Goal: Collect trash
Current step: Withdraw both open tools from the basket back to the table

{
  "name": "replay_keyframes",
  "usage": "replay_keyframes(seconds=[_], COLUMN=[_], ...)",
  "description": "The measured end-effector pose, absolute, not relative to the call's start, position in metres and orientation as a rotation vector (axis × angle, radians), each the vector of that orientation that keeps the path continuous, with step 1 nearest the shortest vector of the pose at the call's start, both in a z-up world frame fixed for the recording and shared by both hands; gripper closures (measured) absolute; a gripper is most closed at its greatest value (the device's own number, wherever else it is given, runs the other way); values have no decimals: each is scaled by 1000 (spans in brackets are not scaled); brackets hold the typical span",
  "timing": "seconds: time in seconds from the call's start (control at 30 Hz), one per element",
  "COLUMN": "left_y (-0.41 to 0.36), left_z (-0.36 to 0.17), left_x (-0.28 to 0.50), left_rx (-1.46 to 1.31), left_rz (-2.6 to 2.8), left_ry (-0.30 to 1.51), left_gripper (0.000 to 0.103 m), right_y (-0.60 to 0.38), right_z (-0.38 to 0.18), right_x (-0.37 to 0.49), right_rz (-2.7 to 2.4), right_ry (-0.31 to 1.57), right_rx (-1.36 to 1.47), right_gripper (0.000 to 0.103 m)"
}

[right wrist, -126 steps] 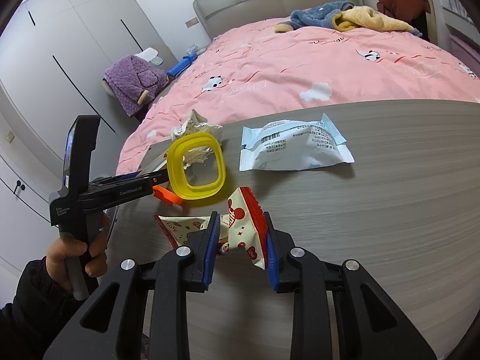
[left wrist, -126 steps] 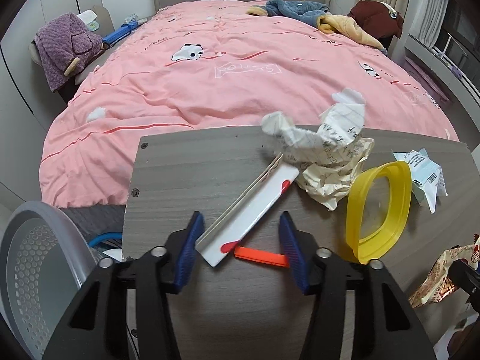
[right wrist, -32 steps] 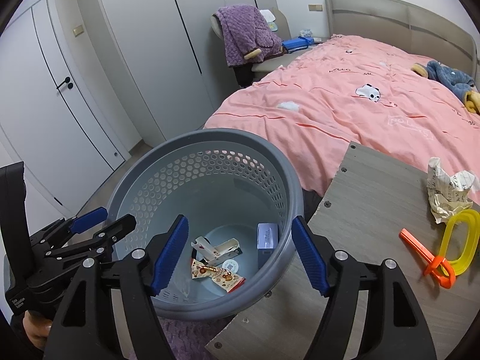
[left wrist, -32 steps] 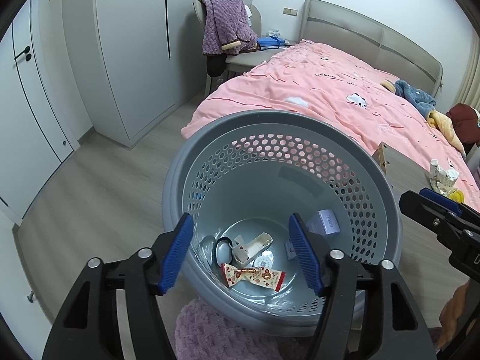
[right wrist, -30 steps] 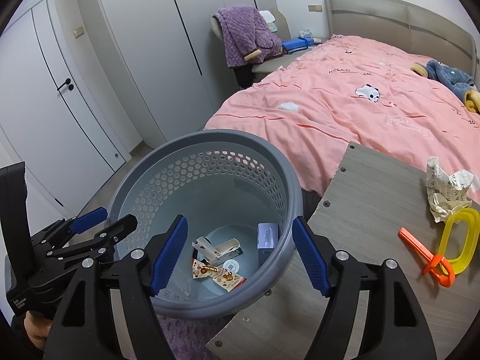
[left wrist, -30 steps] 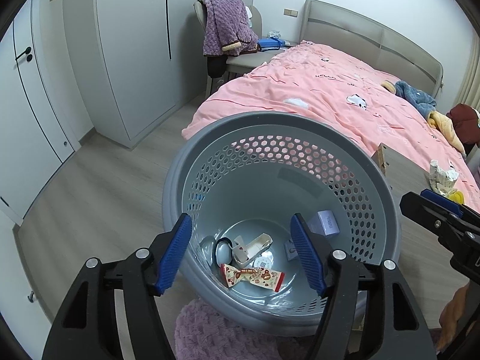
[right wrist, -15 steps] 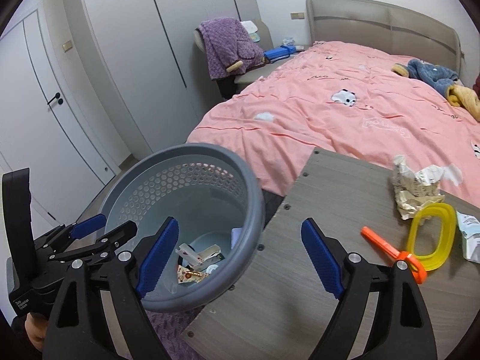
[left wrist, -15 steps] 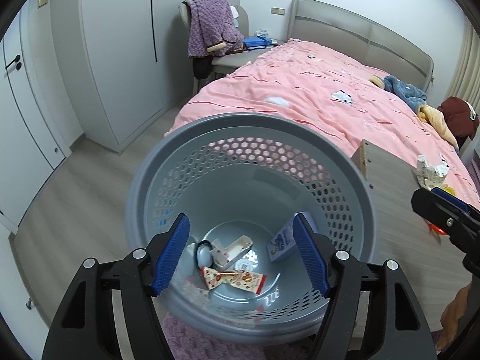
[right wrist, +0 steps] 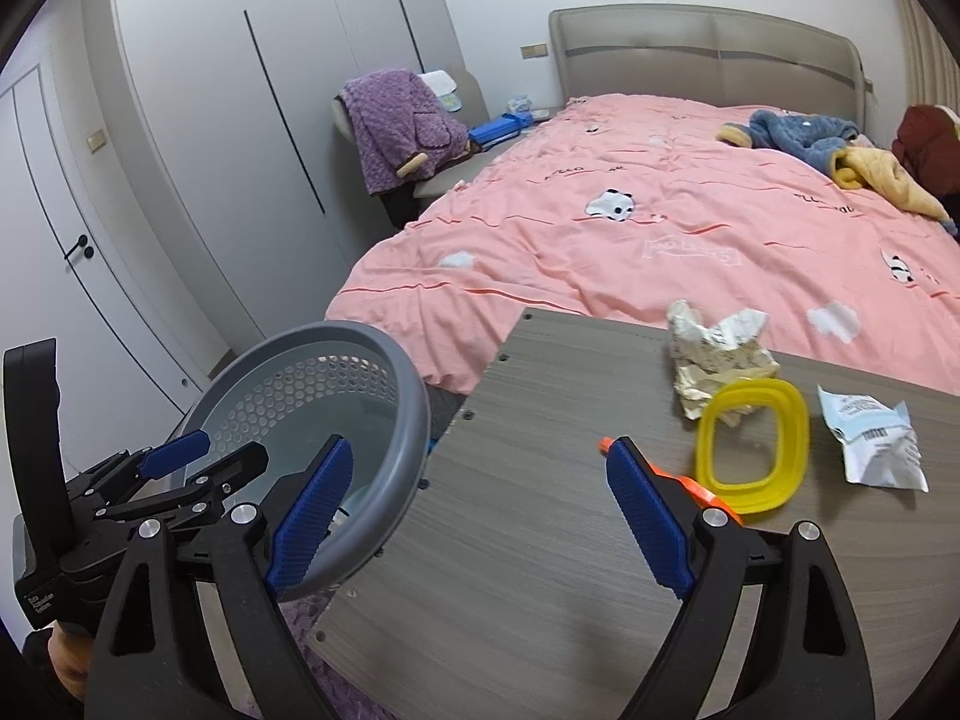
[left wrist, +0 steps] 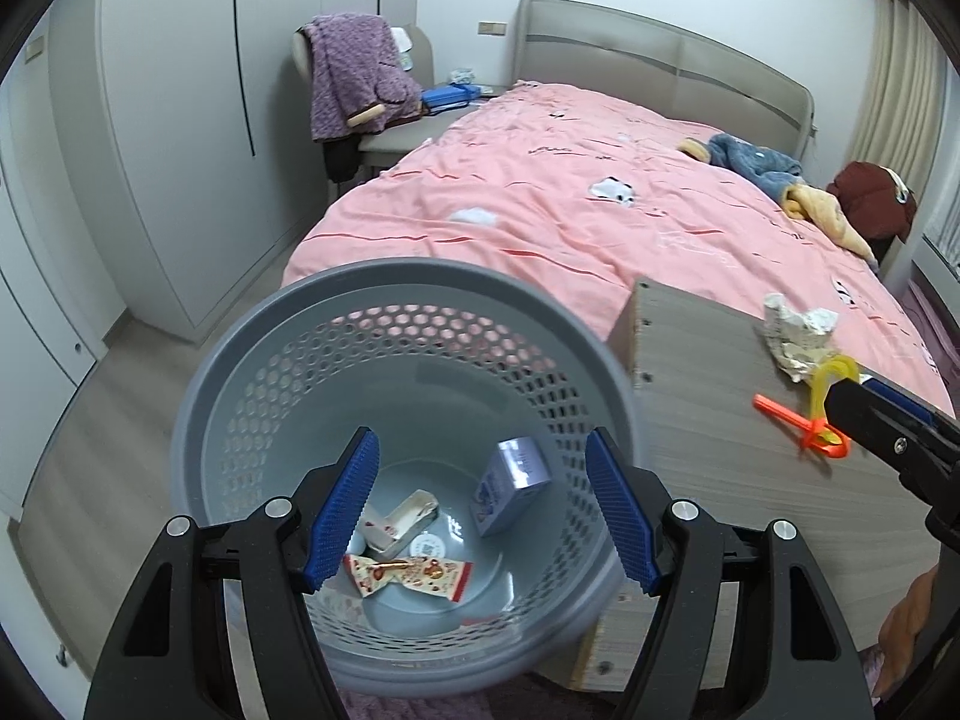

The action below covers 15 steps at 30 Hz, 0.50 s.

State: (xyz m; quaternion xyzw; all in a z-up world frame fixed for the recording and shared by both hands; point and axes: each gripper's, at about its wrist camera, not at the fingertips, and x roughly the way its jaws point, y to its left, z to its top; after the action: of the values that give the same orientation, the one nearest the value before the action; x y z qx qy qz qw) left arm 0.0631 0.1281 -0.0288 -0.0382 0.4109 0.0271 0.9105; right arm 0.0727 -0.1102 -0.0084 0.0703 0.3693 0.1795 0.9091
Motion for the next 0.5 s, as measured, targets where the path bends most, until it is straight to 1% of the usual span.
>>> replay_keyframes(seconds=[0.5], left_y=[51], left_z=[-27], left_x=[65], left_rx=[-18], left_rz=[-47], left_ry=[868], left_gripper=[35], right_y=[-196], right_z=[-24], right_x=[49], right_rz=[246], right_ry=[794], right_rx=[217], right_gripper=[18])
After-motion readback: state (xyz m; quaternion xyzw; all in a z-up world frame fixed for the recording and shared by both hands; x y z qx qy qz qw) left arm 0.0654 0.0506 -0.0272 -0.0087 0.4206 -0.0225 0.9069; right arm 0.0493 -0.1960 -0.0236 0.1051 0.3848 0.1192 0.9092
